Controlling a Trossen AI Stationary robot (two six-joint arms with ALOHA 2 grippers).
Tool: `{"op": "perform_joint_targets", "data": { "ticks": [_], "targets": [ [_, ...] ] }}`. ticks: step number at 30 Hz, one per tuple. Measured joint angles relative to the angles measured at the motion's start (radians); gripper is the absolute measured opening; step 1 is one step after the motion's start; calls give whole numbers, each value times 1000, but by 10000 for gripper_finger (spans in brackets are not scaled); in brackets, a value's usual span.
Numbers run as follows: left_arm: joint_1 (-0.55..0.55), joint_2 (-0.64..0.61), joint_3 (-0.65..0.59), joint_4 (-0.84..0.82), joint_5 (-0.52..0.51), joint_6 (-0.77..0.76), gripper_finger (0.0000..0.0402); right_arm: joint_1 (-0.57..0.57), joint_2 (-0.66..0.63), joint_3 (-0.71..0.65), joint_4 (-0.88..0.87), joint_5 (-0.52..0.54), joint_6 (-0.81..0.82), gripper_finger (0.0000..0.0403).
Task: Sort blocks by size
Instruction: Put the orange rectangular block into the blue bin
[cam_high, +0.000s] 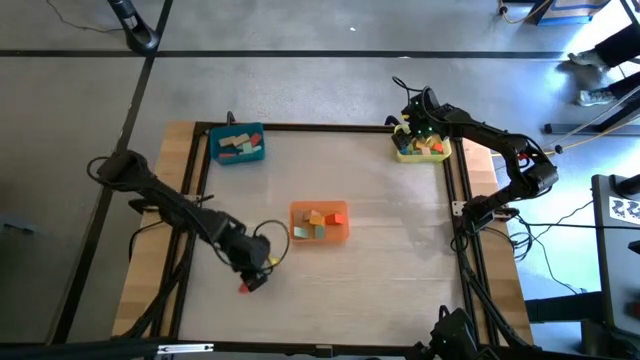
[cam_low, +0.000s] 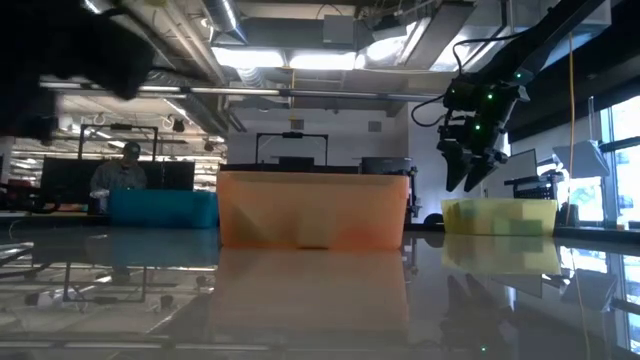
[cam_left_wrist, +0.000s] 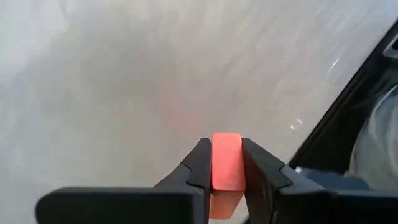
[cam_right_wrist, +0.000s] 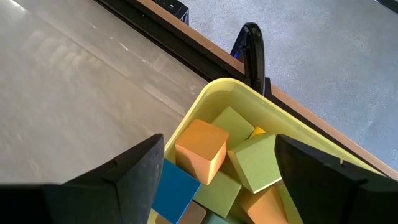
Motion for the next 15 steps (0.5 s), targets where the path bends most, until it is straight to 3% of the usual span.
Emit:
{"op": "perform_joint_targets", "data": {
  "ticks": [11, 15],
  "targets": [
    [296, -147, 0, 7, -152, 467, 49, 0, 0, 0, -1, 0, 0, 303],
    [431, -188, 1, 61, -163, 637, 47, 0, 0, 0, 4, 0, 0, 303]
  ]
}}
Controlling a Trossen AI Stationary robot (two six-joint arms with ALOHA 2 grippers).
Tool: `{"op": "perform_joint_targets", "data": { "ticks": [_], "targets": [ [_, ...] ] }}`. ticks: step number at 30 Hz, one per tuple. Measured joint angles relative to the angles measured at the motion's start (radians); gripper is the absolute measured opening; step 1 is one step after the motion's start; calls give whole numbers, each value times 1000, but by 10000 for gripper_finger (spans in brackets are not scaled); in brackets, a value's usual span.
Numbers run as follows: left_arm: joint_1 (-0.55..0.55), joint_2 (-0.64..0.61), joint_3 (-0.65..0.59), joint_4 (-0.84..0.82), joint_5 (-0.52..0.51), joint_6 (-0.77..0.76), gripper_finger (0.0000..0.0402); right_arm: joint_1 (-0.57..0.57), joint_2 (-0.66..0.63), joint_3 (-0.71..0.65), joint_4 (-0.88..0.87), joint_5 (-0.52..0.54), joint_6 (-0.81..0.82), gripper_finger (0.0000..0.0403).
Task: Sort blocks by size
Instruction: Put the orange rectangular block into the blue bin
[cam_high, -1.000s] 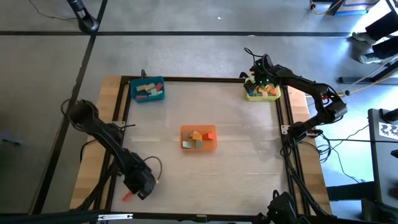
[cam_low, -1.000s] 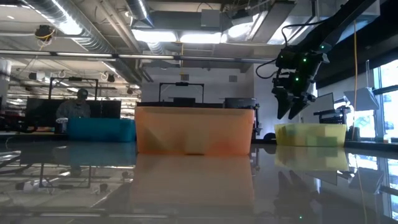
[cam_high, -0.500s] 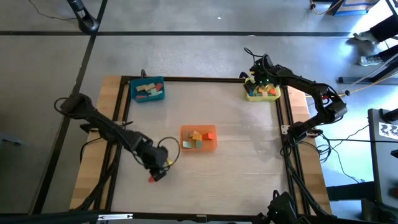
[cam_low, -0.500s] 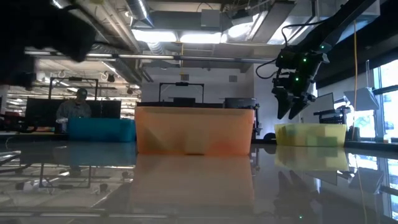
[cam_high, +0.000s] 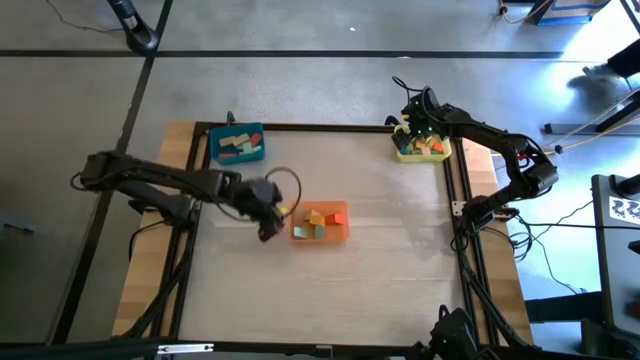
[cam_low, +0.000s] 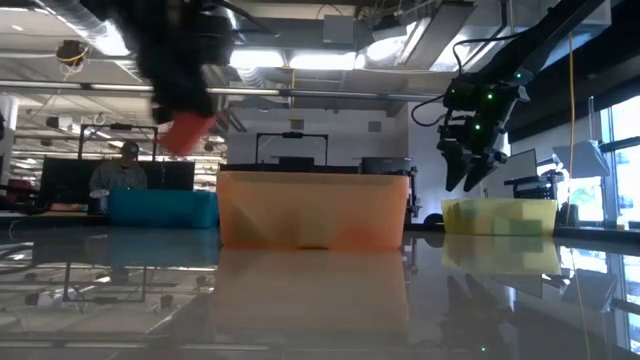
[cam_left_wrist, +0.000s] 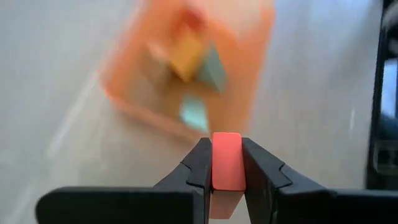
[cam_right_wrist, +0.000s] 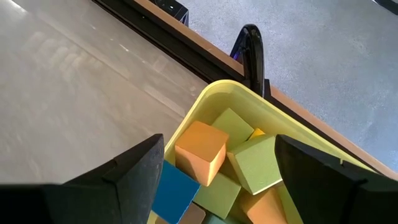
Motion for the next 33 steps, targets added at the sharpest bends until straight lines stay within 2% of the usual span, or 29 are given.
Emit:
{"op": "perform_joint_targets", "data": {
  "ticks": [4, 11, 17, 22, 26, 33],
  "targets": [
    [147, -27, 0, 61, -37, 142, 49, 0, 0, 0, 11, 0, 0, 303],
    [412, -37, 0, 155, -220, 374, 50, 0, 0, 0, 36, 0, -5, 303],
    [642, -37, 1, 216, -236, 492, 56, 0, 0, 0, 37, 0, -6, 303],
    [802, -37, 0, 202, -297, 548, 56, 0, 0, 0, 39, 0, -6, 303],
    [895, -19, -31, 248, -303, 563, 52, 0, 0, 0, 53, 0, -6, 303],
    [959, 64, -77, 289, -302, 486, 71, 0, 0, 0, 53, -8, -6, 303]
  ]
}}
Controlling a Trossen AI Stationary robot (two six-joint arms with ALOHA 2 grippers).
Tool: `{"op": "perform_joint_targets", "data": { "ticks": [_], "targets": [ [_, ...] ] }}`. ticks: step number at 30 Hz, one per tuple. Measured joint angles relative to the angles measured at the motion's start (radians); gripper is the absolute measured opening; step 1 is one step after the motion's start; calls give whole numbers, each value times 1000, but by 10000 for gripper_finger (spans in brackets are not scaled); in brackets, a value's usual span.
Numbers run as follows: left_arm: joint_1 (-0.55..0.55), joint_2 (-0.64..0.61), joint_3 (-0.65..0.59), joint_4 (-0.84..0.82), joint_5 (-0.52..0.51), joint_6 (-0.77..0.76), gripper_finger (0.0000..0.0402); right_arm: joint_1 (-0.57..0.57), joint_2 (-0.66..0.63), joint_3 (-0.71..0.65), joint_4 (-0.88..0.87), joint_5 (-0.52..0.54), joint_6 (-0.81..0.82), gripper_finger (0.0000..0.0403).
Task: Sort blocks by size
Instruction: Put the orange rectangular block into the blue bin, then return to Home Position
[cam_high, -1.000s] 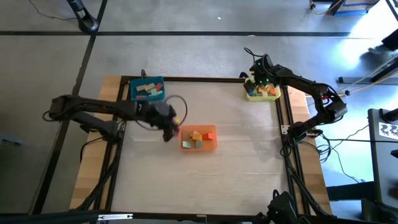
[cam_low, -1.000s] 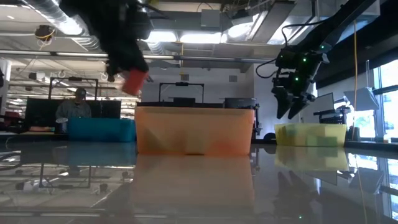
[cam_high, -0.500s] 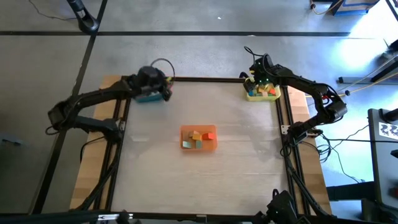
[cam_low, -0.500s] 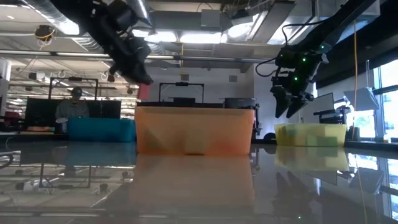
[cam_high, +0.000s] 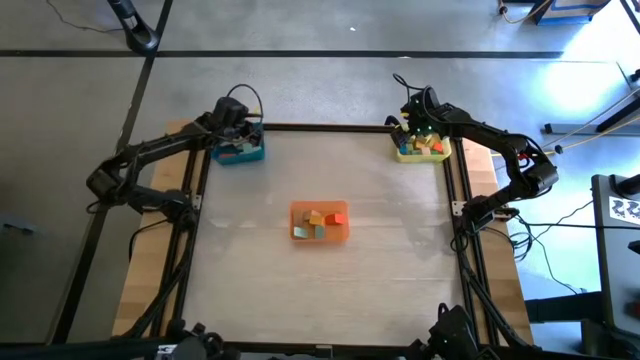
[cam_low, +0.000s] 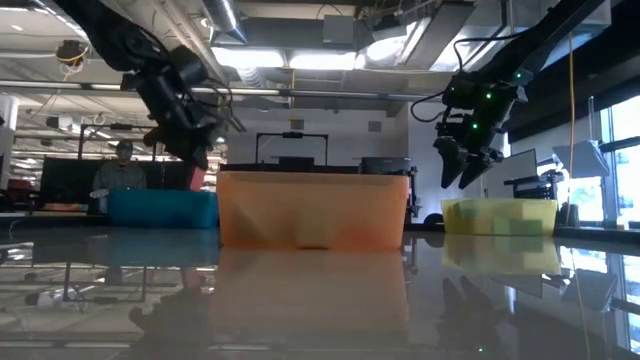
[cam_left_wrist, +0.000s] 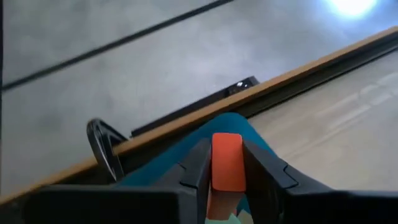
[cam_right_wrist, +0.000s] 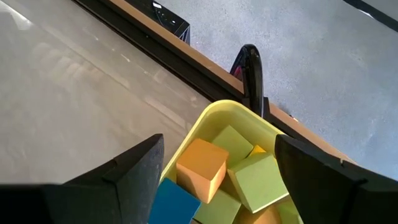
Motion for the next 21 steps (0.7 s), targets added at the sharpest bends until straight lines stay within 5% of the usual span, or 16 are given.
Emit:
{"op": "perform_joint_targets", "data": {
  "ticks": [12, 21],
  "targets": [
    [10, 43, 14, -27, 10, -57, 157, 0, 0, 0, 0, -17, -1, 303],
    [-116, -108, 47, 23, 122, 1, 172, 0, -97, -1, -4, -89, -35, 303]
  ]
}}
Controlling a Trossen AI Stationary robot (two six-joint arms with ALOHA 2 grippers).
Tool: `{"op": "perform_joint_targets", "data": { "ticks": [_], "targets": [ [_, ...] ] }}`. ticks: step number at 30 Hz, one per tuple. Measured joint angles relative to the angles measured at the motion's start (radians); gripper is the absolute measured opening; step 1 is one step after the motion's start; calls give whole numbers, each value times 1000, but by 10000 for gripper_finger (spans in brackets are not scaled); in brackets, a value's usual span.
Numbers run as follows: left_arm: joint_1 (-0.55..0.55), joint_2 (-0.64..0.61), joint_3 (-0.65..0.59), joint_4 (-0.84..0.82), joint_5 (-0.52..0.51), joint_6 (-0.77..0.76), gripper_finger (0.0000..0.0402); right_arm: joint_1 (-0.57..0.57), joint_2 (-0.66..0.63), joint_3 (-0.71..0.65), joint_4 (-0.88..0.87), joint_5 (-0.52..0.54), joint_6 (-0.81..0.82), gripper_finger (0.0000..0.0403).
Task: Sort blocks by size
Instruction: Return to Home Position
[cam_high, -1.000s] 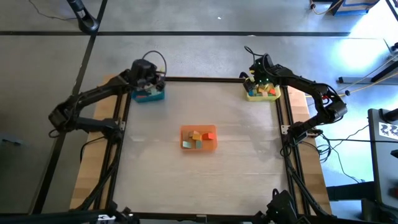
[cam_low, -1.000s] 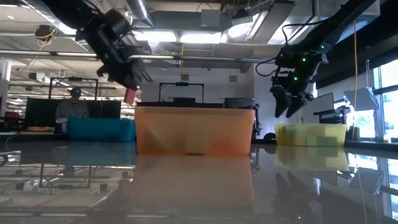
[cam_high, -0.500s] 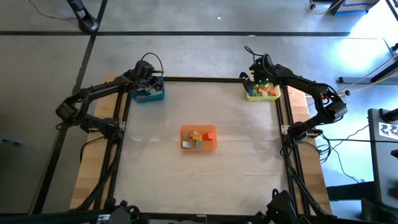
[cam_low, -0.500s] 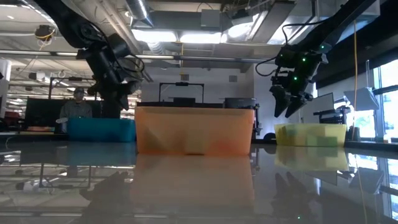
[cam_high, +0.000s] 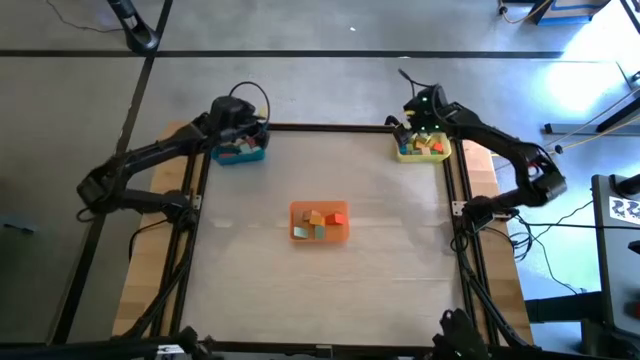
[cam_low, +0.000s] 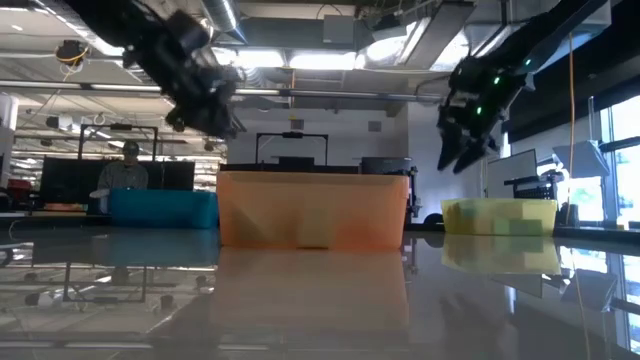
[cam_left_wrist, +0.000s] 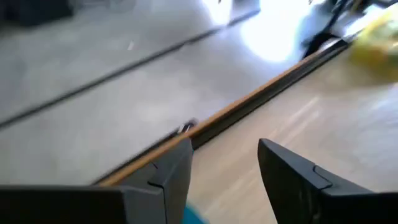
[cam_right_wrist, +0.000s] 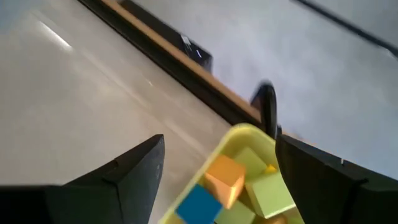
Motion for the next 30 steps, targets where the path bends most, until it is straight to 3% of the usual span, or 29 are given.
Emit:
{"op": "perform_joint_targets", "data": {
  "ticks": [5, 10, 14, 19, 25, 30],
  "targets": [
    [-124, -69, 0, 48, -2, 27, 143, 58, -138, 0, 16, -67, 0, 303],
    [-261, -74, 0, 71, -1, 59, 102, 185, -211, 0, 27, -79, 4, 290],
    [-368, -73, 0, 92, -2, 66, 68, 303, -232, -12, 36, -95, 23, 235],
    [-494, -73, -10, 117, -2, 108, 24, 413, -272, -108, 93, -93, 27, 128],
    [-587, -118, -149, 292, -1, 109, 4, 454, -401, -271, 213, -144, 80, 16],
    [-621, -217, -264, 360, -2, 83, 8, 451, -551, -368, 254, -163, 90, 18]
  ]
}}
